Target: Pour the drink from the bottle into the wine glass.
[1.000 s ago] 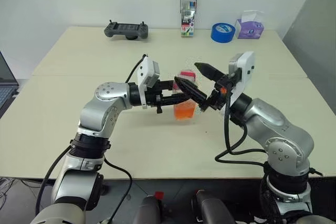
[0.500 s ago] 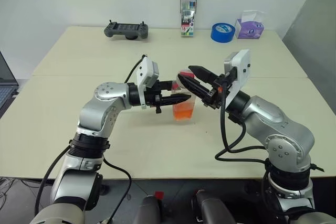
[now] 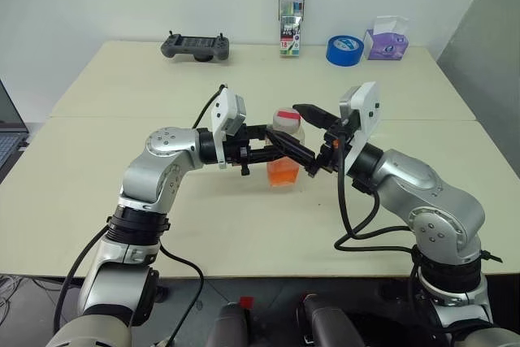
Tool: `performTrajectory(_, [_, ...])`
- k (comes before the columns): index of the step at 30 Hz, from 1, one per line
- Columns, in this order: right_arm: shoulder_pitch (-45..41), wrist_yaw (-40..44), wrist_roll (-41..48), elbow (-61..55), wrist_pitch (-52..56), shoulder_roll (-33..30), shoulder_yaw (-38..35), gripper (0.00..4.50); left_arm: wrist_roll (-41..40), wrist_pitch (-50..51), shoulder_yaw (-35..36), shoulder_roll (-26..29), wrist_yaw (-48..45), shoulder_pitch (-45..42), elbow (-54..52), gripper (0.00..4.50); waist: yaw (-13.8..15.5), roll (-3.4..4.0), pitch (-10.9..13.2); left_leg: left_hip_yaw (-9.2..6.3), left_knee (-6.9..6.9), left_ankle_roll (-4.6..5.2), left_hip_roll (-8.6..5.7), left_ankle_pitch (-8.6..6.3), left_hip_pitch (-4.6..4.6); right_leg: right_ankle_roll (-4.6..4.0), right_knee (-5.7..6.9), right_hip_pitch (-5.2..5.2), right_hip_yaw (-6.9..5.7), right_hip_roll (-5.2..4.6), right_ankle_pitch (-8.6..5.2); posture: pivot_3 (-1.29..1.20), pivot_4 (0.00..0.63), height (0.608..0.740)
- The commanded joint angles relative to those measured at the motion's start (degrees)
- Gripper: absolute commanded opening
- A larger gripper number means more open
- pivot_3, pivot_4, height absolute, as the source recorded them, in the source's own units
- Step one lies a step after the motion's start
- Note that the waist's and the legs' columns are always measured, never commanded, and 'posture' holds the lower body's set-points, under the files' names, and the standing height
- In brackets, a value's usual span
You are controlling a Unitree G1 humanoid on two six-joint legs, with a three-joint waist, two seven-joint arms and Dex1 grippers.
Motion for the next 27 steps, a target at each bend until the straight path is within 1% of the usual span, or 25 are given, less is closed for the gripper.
performTrajectory(1, [-1.01, 0.27, -0.22, -0.84, -1.45, -0.03, -0.81, 4.03, -0.45, -0.79, 1.31, 0.4, 0.29, -1.08, -2.17, 1.77, 0.0, 0.0, 0.0, 0.0, 0.0, 0.0, 0.0, 0.0, 0.0, 0.0, 0.0, 0.0, 0.0, 0.0, 0.0, 0.0, 0.15, 0.74])
performTrajectory(8, [-0.82, 0.54, -0.6, -0.28, -1.39, 0.34, -0.73, 4.03, -0.36, -0.91, 1.38, 0.45, 0.39, -0.98, -2.12, 1.77, 0.0, 0.0, 0.0, 0.0, 0.0, 0.0, 0.0, 0.0, 0.0, 0.0, 0.0, 0.0, 0.0, 0.0, 0.0, 0.0, 0.15, 0.74])
performTrajectory(10, [-0.75, 0.63, -0.52, -0.1, -1.46, 0.5, -0.88, 3.66, -0.34, -0.88, 1.43, 0.51, 0.45, -0.94, -2.1, 1.77, 0.0, 0.0, 0.0, 0.0, 0.0, 0.0, 0.0, 0.0, 0.0, 0.0, 0.0, 0.0, 0.0, 0.0, 0.0, 0.0, 0.15, 0.74])
performTrajectory(11, [-0.78, 0.67, -0.5, 0.03, -1.5, 0.57, -0.93, 3.4, -0.31, -0.89, 1.44, 0.55, 0.48, -0.92, -2.07, 1.77, 0.0, 0.0, 0.0, 0.0, 0.0, 0.0, 0.0, 0.0, 0.0, 0.0, 0.0, 0.0, 0.0, 0.0, 0.0, 0.0, 0.15, 0.74])
performTrajectory(13, [-0.7, 0.58, -0.57, 0.06, -1.62, 0.69, -0.99, 2.78, -0.32, -0.85, 1.46, 0.64, 0.52, -0.72, -2.29, 1.77, 0.0, 0.0, 0.0, 0.0, 0.0, 0.0, 0.0, 0.0, 0.0, 0.0, 0.0, 0.0, 0.0, 0.0, 0.0, 0.0, 0.15, 0.74])
performTrajectory(15, [-0.56, 0.52, -0.73, 0.06, -1.78, 0.74, -1.04, 2.04, -0.39, -0.76, 1.47, 0.69, 0.57, -0.55, -2.55, 1.77, 0.0, 0.0, 0.0, 0.0, 0.0, 0.0, 0.0, 0.0, 0.0, 0.0, 0.0, 0.0, 0.0, 0.0, 0.0, 0.0, 0.15, 0.74])
performTrajectory(16, [-0.48, 0.52, -0.8, 0.08, -1.88, 0.75, -1.08, 1.84, -0.43, -0.7, 1.47, 0.7, 0.6, -0.48, -2.66, 1.77, 0.0, 0.0, 0.0, 0.0, 0.0, 0.0, 0.0, 0.0, 0.0, 0.0, 0.0, 0.0, 0.0, 0.0, 0.0, 0.0, 0.15, 0.74])
performTrajectory(21, [-0.22, 0.41, -0.5, -0.03, -2.09, 0.98, -1.47, 1.85, -0.6, -0.58, 1.29, 0.68, 0.64, 0.25, -3.47, 1.77, 0.0, 0.0, 0.0, 0.0, 0.0, 0.0, 0.0, 0.0, 0.0, 0.0, 0.0, 0.0, 0.0, 0.0, 0.0, 0.0, 0.15, 0.74])
performTrajectory(24, [-0.33, 3.51, -0.51, 0.35, -3.02, -0.69, -1.07, 1.85, -0.91, -0.43, 1.14, 0.62, 0.53, 0.55, -3.88, 1.77, 0.01, 0.0, 0.0, 0.0, 0.0, 0.0, 0.0, 0.0, 0.0, 0.0, 0.0, 0.0, 0.0, 0.0, 0.0, 0.0, 0.15, 0.74])
performTrajectory(27, [-3.27, 21.8, -3.61, 7.1, -11.18, -9.82, 1.95, 1.85, -1.69, -0.18, 0.0, 1.01, -2.12, 0.79, -4.63, 1.77, 0.01, 0.05, 0.05, 0.02, 0.02, 0.0, -0.04, 0.0, 0.0, 0.0, -0.02, 0.02, 0.0, -0.02, 0.0, 0.0, 0.15, 0.74])
